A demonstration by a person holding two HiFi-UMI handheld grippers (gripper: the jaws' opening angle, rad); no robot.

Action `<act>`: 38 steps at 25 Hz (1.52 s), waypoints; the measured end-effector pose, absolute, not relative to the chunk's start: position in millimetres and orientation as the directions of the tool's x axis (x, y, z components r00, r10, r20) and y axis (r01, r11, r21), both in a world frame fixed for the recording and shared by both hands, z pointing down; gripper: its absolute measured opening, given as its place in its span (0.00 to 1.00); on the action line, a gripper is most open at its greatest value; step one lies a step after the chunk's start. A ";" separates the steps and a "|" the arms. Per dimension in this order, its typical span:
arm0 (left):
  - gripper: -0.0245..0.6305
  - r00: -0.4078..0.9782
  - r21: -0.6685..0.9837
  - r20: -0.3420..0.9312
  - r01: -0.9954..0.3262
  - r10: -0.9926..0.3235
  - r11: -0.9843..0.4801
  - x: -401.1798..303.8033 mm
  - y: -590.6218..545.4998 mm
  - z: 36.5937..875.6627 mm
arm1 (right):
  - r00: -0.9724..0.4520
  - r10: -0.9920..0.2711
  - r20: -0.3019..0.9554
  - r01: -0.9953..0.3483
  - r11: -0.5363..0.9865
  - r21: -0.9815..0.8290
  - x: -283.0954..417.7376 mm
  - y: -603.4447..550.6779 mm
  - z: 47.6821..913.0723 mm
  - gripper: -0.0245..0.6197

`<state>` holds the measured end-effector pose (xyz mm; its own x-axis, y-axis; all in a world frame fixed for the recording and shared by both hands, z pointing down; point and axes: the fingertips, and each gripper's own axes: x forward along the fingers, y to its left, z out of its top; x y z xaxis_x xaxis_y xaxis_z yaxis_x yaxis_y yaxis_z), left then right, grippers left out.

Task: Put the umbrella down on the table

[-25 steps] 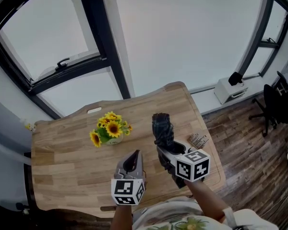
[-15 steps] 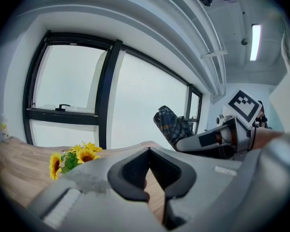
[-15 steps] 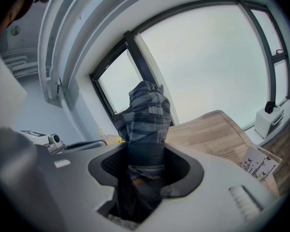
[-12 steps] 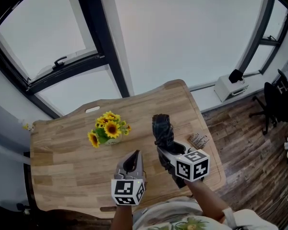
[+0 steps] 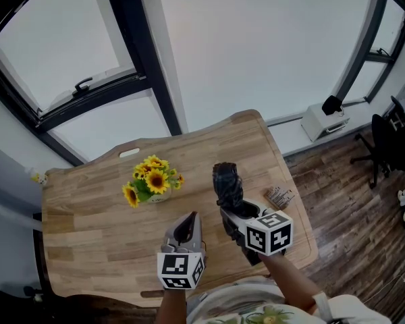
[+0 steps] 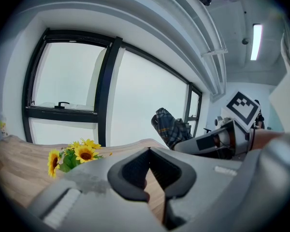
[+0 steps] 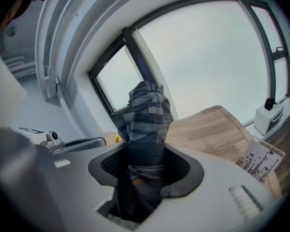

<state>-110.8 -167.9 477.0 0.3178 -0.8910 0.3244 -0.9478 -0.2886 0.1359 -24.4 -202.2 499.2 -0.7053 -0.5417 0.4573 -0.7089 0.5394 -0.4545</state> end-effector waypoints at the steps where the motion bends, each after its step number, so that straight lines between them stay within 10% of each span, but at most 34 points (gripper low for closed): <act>1: 0.04 0.318 0.136 0.325 -0.948 -0.891 -0.288 -111.0 -167.8 477.2 | -0.705 -0.541 0.458 -0.709 0.539 -0.455 -24.6 -202.2 499.8 0.35; 38: 0.04 0.326 0.157 0.353 -0.945 -0.877 -0.288 -110.3 -167.8 491.2 | -0.676 -0.495 0.545 -0.735 0.505 -0.453 -20.1 -201.7 542.9 0.35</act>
